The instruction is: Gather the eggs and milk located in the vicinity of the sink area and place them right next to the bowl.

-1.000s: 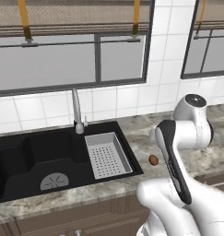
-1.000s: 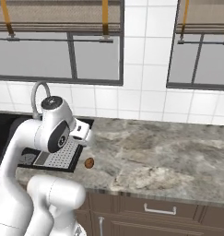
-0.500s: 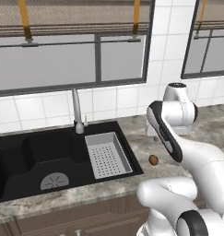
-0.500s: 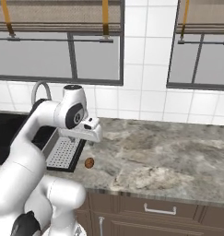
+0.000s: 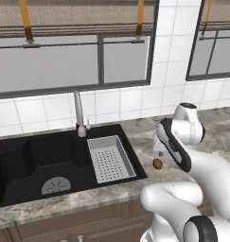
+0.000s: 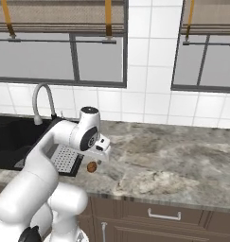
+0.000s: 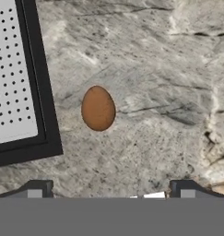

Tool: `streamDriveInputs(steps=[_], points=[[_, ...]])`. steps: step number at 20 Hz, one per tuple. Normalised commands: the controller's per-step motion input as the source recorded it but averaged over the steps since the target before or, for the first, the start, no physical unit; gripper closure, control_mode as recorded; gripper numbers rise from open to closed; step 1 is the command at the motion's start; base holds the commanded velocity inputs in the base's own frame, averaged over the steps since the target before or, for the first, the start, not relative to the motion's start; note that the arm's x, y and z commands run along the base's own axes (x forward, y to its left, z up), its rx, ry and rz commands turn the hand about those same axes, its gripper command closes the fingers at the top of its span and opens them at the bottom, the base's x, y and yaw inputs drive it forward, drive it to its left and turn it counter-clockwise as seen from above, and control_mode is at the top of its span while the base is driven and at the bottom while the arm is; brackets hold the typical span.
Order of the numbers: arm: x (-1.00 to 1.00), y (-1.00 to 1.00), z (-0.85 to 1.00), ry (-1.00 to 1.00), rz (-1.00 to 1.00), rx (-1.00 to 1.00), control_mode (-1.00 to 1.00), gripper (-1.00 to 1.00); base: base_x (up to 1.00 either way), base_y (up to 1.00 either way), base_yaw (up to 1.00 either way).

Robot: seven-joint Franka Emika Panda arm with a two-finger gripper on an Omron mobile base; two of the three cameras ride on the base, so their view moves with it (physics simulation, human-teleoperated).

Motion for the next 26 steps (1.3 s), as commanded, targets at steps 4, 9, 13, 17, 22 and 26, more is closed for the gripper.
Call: streamDriveInputs(steps=[4, 9, 13, 17, 22, 26], points=[[0.08, 0.15, -0.04, 0.0, 0.0, 0.0, -1.0, -1.0, 0.0, 0.0, 0.0], [0.33, 0.12, 0.0, 0.02, 0.0, 0.0, -1.0, -1.0, 0.0, 0.0, 0.0], [0.28, 0.03, 0.0, 0.0, 0.0, 0.0, -1.0, -1.0, 0.0, 0.0, 0.0], [0.28, -0.11, -0.04, 0.0, 0.0, 0.0, -1.0, -1.0, 0.0, 0.0, 0.0], [0.32, -0.06, -0.06, 0.0, 0.0, 0.0, -1.0, -1.0, 0.0, 0.0, 0.0], [0.08, -0.01, -0.01, 0.0, 0.0, 0.0, -1.0, -1.0, 0.0, 0.0, 0.0]])
